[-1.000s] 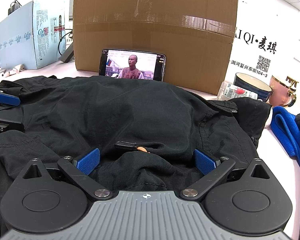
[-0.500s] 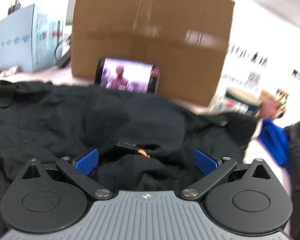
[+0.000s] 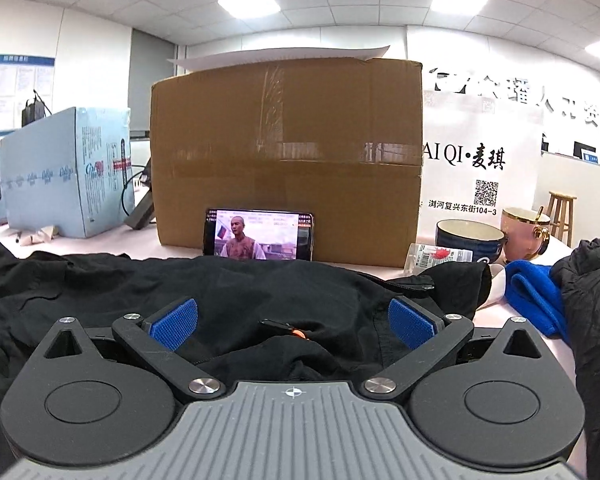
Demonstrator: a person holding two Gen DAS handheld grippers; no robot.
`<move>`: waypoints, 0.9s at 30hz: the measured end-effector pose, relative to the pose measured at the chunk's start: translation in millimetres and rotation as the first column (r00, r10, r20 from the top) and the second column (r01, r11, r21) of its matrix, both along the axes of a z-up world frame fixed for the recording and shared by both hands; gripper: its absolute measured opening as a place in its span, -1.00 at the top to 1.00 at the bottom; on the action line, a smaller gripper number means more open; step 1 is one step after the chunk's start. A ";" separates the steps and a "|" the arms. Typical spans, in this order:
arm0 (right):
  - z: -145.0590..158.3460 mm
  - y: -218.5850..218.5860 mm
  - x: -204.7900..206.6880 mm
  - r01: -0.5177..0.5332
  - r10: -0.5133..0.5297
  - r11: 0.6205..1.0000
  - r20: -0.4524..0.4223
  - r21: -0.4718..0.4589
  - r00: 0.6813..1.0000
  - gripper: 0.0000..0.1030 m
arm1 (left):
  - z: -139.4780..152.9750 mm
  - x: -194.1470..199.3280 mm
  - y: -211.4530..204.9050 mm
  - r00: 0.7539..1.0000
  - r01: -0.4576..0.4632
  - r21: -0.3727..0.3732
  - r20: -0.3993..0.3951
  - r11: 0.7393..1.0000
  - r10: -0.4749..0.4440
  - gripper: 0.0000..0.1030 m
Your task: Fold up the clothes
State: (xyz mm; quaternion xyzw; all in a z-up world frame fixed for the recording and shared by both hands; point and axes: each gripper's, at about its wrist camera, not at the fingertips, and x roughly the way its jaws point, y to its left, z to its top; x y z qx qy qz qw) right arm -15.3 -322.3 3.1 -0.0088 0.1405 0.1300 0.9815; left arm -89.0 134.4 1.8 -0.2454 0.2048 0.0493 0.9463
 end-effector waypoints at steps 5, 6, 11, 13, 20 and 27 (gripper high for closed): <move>2.3 -0.7 -4.5 0.011 -0.011 1.000 0.017 0.009 1.000 -1.00 | -28.3 17.0 9.8 0.993 0.045 -0.111 -0.104 0.993 -0.056 -1.00; 2.5 -1.1 -4.8 0.012 -0.012 1.000 0.017 0.012 1.000 -1.00 | -33.7 21.3 9.6 0.991 0.063 -0.141 -0.106 0.988 -0.079 -1.00; 2.6 -1.4 -4.7 0.007 -0.007 1.000 0.006 0.017 1.000 -1.00 | -47.8 39.8 16.4 0.996 0.076 -0.296 -0.019 0.952 -0.085 -1.00; 2.9 -1.6 -4.7 0.004 -0.004 1.000 0.005 0.020 1.000 -1.00 | -50.4 48.2 18.8 0.998 0.059 -0.341 0.002 0.938 -0.062 -1.00; 4.1 -4.2 -5.2 0.007 -0.007 0.999 0.001 0.032 1.000 -1.00 | -45.1 68.2 0.0 0.997 -0.055 -0.152 -0.060 0.987 0.046 0.21; 6.2 -9.6 -4.7 0.018 -0.018 0.998 0.001 0.061 1.000 -1.00 | -20.1 39.8 -18.2 0.987 0.048 -0.102 0.155 0.994 -0.032 0.60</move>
